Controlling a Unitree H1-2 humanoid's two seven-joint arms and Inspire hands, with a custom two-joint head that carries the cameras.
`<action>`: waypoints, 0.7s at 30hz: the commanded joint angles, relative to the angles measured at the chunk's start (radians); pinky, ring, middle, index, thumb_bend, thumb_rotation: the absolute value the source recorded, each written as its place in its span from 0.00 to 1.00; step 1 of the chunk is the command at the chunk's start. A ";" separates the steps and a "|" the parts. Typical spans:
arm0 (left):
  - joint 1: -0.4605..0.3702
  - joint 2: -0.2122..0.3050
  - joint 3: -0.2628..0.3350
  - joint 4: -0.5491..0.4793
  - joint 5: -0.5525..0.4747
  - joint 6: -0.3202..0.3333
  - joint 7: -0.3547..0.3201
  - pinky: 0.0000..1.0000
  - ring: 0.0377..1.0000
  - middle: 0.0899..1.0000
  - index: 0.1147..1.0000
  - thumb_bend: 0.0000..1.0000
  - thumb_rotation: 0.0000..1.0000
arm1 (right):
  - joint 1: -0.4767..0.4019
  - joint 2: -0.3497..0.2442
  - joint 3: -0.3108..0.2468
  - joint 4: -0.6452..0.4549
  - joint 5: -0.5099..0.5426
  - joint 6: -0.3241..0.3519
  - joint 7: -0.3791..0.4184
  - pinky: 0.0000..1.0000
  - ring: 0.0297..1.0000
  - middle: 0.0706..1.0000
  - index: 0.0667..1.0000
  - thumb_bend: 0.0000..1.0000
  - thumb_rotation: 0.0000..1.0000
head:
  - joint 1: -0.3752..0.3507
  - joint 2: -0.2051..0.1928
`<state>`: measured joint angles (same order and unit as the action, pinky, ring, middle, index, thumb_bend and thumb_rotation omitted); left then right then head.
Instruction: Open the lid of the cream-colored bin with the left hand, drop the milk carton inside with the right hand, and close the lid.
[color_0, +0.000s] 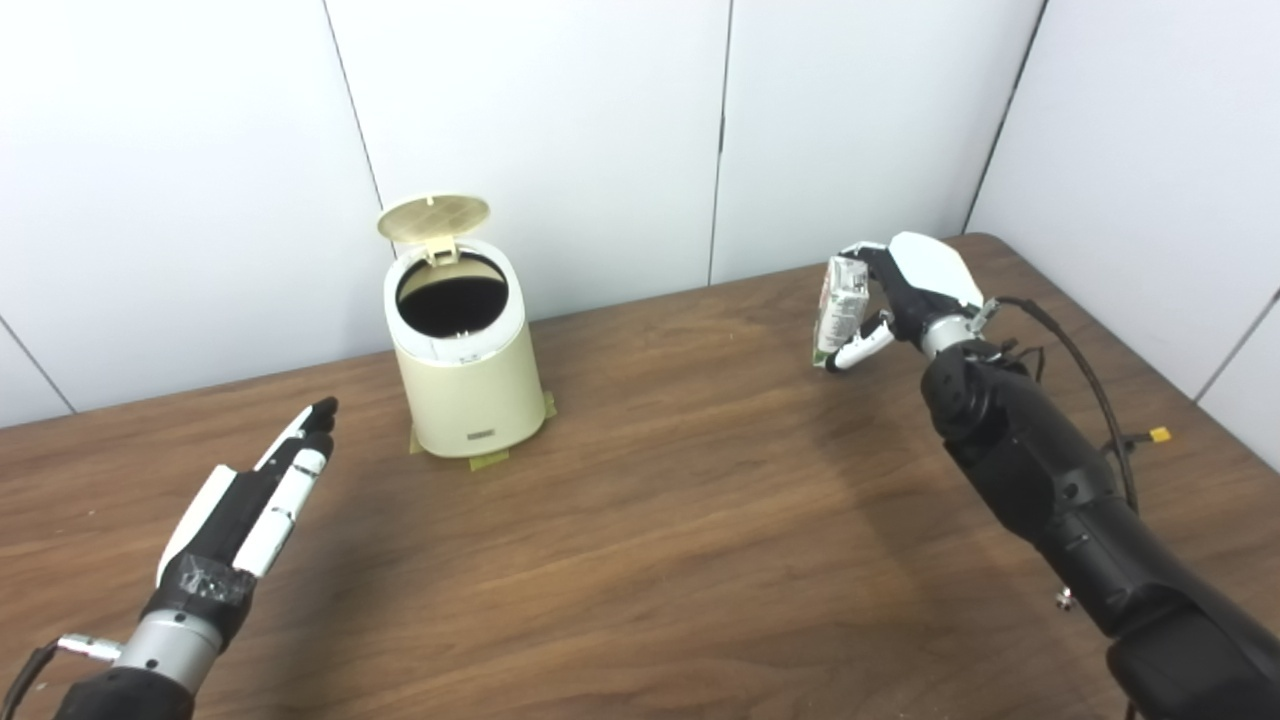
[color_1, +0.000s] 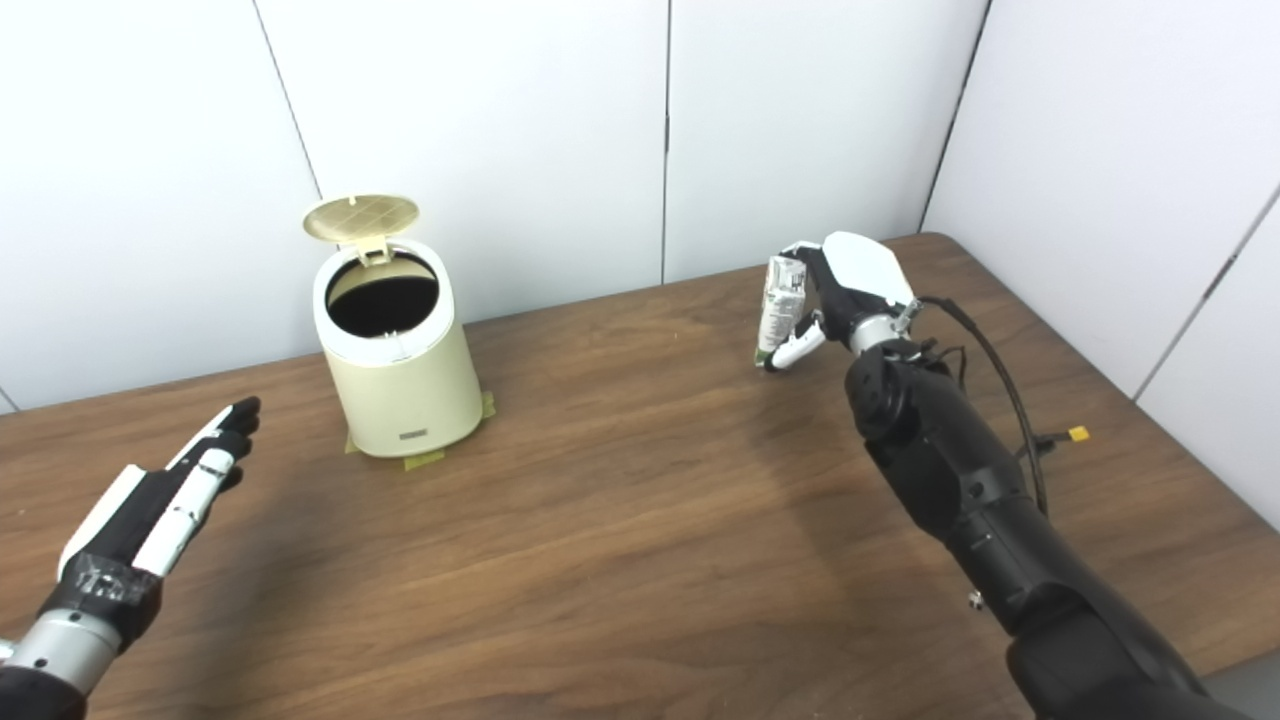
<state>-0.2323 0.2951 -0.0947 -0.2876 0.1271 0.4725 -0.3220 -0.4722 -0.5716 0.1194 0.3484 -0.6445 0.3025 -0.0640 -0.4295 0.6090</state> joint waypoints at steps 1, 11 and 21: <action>-0.035 0.009 0.005 -0.032 0.008 -0.004 0.003 1.00 1.00 1.00 0.99 0.34 0.97 | -0.042 -0.020 -0.016 -0.003 0.010 -0.047 -0.033 0.70 0.76 0.72 0.70 0.99 0.09 | -0.001 0.001; -0.032 0.015 -0.003 -0.026 0.005 -0.012 -0.002 1.00 1.00 1.00 1.00 0.32 0.96 | -0.033 0.001 -0.042 0.026 0.051 -0.146 -0.117 0.52 0.56 0.60 0.60 0.93 0.01 | 0.006 0.011; -0.029 0.025 -0.021 -0.027 0.009 -0.009 -0.004 1.00 1.00 1.00 1.00 0.33 0.97 | -0.021 0.021 -0.057 0.024 0.037 -0.178 -0.208 0.42 0.37 0.47 0.48 0.52 0.00 | 0.013 0.019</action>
<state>-0.2315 0.3066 -0.1170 -0.2869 0.1311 0.4724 -0.3277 -0.4539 -0.5256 0.0833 0.3966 -0.5981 0.1520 -0.2343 -0.4157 0.6274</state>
